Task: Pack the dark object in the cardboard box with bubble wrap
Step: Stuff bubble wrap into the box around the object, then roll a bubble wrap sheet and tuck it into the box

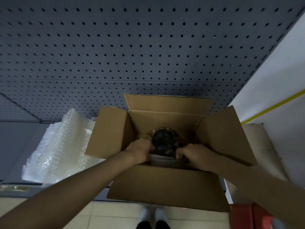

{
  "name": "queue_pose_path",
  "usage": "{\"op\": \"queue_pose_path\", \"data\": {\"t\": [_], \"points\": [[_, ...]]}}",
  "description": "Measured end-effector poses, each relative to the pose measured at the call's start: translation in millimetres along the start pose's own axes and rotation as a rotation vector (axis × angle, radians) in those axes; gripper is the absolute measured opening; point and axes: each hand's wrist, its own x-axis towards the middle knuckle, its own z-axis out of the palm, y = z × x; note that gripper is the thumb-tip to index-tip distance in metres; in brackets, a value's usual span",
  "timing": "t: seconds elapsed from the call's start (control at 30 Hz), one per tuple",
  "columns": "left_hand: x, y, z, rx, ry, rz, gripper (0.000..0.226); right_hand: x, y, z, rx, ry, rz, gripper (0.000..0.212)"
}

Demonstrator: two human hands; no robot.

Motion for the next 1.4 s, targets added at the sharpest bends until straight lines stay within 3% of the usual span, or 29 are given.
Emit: {"op": "queue_pose_path", "data": {"t": [0.1, 0.2, 0.3, 0.47, 0.6, 0.77, 0.97, 1.1, 1.17, 1.27, 1.33, 1.4], "points": [[-6.5, -8.5, -9.2, -0.105, 0.019, 0.041, 0.033, -4.4, -0.2, -13.3, 0.143, 0.050, 0.048, 0.020], [-16.1, -11.6, -16.2, -0.118, 0.042, 0.066, 0.040, -2.5, -8.6, -31.9, 0.166, 0.204, 0.088, 0.018], [-28.4, -14.8, -22.4, -0.188, 0.108, 0.112, 0.030, 0.4, -34.8, -46.3, 0.247, 0.377, 0.068, 0.013], [-61.9, -38.7, -51.5, -0.177, 0.380, 0.186, 0.015, 10.0, -105.4, -62.0, 0.351, 0.582, -0.065, 0.011], [-99.9, -81.4, -81.4, -0.051, 0.595, 0.140, 0.022, 27.2, -161.7, -64.8, 0.392, 0.635, -0.164, 0.011], [-139.8, -169.1, -93.8, -0.134, 0.786, 0.039, 0.022, 56.4, -236.4, -59.1, 0.303, 0.703, -0.212, 0.014], [-145.9, -271.2, -77.0, -0.359, 0.602, -0.051, 0.046, 106.2, -323.0, -33.8, 0.279, 0.654, -0.108, 0.012], [-137.2, -293.6, -62.8, -0.459, 0.505, -0.070, 0.061, 143.7, -349.0, -8.6, 0.266, 0.423, 0.162, 0.026], [-131.2, -294.9, -58.9, -0.515, 0.429, -0.074, 0.071, 161.0, -347.8, 7.0, 0.379, 0.318, 0.317, 0.034], [-121.4, -294.8, -49.3, -0.800, 0.266, -0.077, 0.094, 181.7, -339.3, 31.4, 0.579, 0.215, 0.508, 0.065], [-114.0, -296.9, -40.1, -0.926, 0.179, -0.109, 0.118, 188.6, -337.8, 40.9, 0.670, 0.212, 0.557, 0.074], [-108.7, -300.6, -31.9, -0.918, 0.154, -0.138, 0.124, 190.5, -338.0, 44.1, 0.787, 0.261, 0.578, 0.074]]}}
